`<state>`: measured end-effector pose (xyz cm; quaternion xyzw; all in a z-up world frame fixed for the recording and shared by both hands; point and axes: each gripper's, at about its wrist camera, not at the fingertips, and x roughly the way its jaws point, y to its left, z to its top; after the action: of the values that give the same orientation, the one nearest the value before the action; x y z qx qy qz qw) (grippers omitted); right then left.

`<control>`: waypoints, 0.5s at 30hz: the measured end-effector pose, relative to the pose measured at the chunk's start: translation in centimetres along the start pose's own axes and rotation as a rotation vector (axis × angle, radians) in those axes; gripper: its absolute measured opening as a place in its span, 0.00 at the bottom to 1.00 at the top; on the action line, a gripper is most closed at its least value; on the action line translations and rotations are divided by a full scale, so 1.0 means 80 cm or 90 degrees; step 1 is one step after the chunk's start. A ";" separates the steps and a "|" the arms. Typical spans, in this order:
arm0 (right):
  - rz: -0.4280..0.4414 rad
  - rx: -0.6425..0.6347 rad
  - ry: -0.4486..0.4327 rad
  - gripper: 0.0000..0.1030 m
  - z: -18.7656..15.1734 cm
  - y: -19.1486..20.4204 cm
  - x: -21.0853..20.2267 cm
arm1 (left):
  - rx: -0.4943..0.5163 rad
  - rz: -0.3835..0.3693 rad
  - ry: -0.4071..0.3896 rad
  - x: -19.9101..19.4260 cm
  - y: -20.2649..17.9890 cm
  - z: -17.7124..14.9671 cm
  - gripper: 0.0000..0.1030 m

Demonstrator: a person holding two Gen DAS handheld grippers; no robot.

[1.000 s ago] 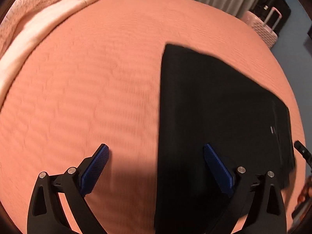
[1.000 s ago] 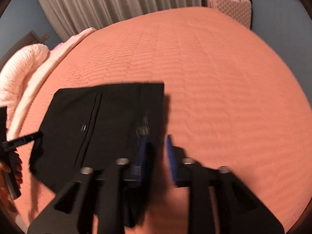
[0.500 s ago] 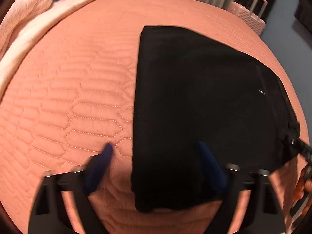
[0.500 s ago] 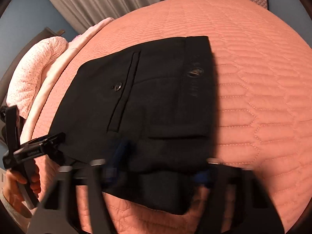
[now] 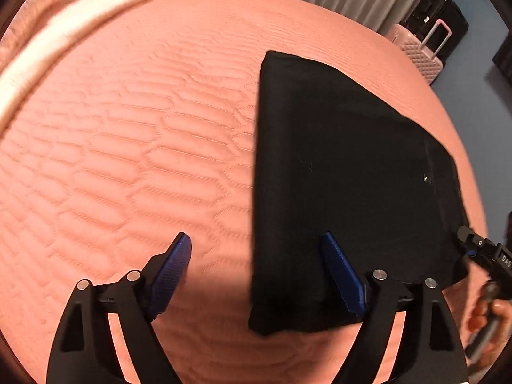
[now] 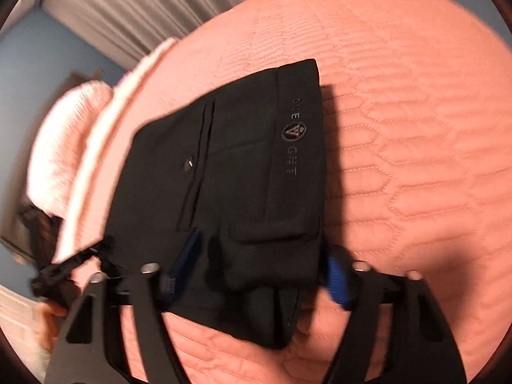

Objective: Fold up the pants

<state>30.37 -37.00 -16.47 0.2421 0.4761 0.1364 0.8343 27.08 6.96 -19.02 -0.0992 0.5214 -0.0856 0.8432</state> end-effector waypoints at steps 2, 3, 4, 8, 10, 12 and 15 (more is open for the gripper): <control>0.046 0.030 -0.008 0.72 0.014 -0.007 0.015 | 0.006 -0.006 -0.013 0.008 -0.006 0.017 0.79; 0.065 0.033 -0.013 0.72 0.021 -0.006 0.022 | 0.008 -0.036 -0.003 0.019 -0.012 0.030 0.79; 0.072 0.031 -0.010 0.67 0.027 -0.005 0.029 | 0.009 -0.063 0.014 0.033 -0.030 0.045 0.79; 0.023 -0.032 0.004 0.33 0.039 0.012 0.053 | 0.102 -0.036 0.022 0.066 -0.078 0.064 0.66; 0.027 -0.044 0.007 0.27 0.041 0.015 0.046 | 0.108 -0.036 0.022 0.063 -0.091 0.071 0.35; 0.010 -0.071 -0.003 0.23 0.035 0.027 0.032 | 0.119 -0.019 0.007 0.050 -0.097 0.076 0.14; -0.011 -0.111 -0.028 0.21 0.030 0.057 0.010 | 0.126 -0.016 -0.018 0.023 -0.102 0.072 0.13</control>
<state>32.89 -33.43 -13.56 0.1675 0.4458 0.1650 0.8637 32.75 -0.92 -15.99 -0.0231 0.4973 -0.1461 0.8549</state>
